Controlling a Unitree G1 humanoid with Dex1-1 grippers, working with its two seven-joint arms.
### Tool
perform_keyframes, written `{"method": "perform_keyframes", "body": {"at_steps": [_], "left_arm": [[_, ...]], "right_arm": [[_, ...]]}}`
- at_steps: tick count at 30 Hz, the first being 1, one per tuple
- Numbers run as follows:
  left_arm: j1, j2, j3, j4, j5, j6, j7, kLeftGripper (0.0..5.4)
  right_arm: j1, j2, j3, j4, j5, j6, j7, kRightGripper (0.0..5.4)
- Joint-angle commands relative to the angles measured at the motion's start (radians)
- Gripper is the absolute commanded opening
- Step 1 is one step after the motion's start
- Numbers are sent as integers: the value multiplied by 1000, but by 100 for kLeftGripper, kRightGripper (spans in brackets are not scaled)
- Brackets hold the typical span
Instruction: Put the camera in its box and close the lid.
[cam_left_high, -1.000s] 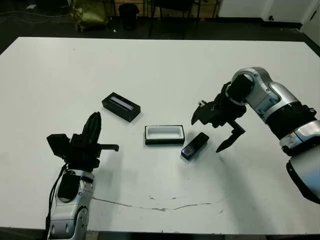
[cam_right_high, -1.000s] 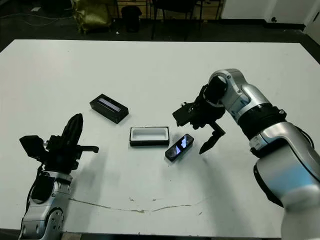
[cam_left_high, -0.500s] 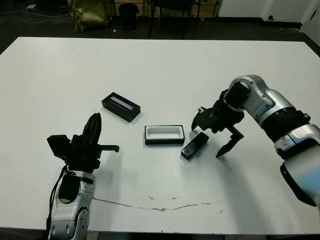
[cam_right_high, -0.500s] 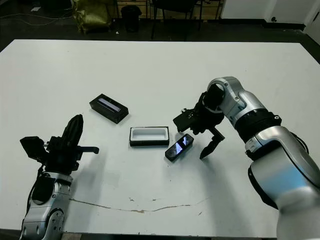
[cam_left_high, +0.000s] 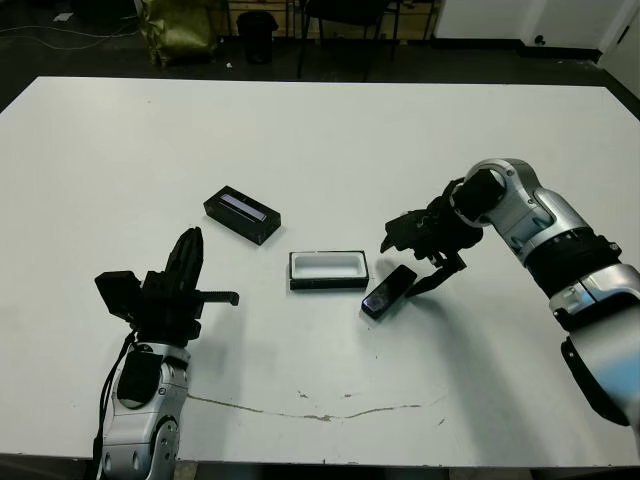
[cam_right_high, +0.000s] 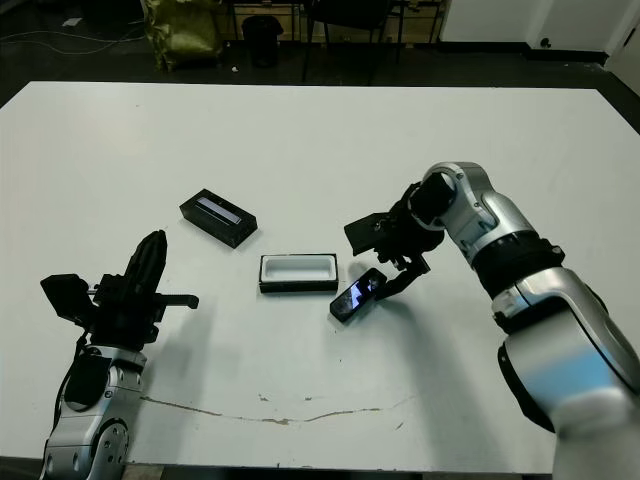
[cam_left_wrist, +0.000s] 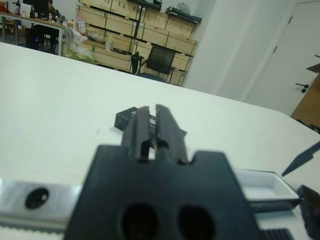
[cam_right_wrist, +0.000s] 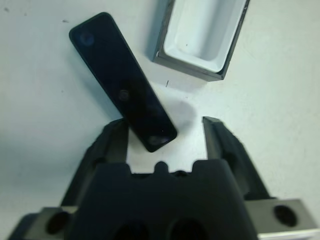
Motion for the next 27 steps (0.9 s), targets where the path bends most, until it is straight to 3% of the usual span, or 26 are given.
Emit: {"method": "perform_keyframes", "body": {"at_steps": [1, 5, 12, 27], "left_arm": [[10, 8, 3, 11, 13, 4, 6, 0], [5, 5, 9, 19, 1, 3, -2, 0], [5, 4, 12, 12, -14, 20, 0, 0], [5, 11, 17, 12, -33, 31, -8, 0]], "right_arm": [[57, 17, 4, 12, -5, 64, -8, 236], [54, 18, -3, 34, 13, 61, 17, 145], [25, 3, 39, 18, -37, 80, 52, 2], [6, -40, 49, -17, -55, 54, 108, 2]]}}
